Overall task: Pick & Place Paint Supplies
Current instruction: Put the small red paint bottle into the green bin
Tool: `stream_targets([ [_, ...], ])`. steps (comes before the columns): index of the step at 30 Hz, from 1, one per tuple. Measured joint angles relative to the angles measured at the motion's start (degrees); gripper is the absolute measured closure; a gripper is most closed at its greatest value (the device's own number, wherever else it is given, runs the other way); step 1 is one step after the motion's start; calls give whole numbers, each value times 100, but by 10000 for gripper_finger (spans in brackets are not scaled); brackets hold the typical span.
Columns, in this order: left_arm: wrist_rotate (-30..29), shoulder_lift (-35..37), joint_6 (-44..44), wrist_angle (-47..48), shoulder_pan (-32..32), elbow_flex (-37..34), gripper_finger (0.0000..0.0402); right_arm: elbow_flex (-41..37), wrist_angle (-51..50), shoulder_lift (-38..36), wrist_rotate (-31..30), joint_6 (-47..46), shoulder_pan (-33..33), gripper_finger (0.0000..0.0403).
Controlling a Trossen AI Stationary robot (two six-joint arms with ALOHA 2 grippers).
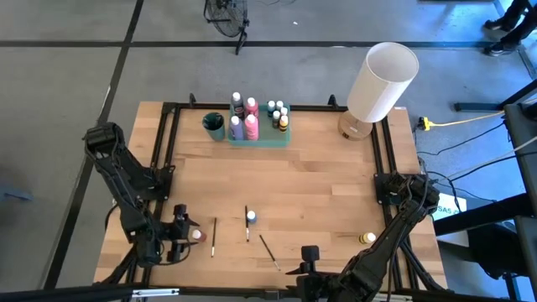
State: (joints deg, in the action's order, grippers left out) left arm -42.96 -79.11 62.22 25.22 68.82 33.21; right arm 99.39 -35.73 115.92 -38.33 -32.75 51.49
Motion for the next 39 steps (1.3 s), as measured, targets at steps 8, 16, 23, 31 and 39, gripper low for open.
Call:
stream_targets([
  [8, -360, 0, -2, -108, 0, 0, 135, 0, -2, 0, 0, 0, 0, 245],
  [16, -273, 2, 0, -108, -78, 0, 135, 0, -2, 0, -2, 0, 0, 245],
  [23, 58, 2, -103, -118, -336, 0, 144, 0, -2, 0, -2, 0, 0, 246],
  [31, 109, 2, -195, -132, -470, 0, 197, 0, 116, 0, -4, -13, 0, 246],
  [39, 253, 13, -128, -143, -506, 1, 259, 2, 822, 0, -19, 40, -1, 246],
])
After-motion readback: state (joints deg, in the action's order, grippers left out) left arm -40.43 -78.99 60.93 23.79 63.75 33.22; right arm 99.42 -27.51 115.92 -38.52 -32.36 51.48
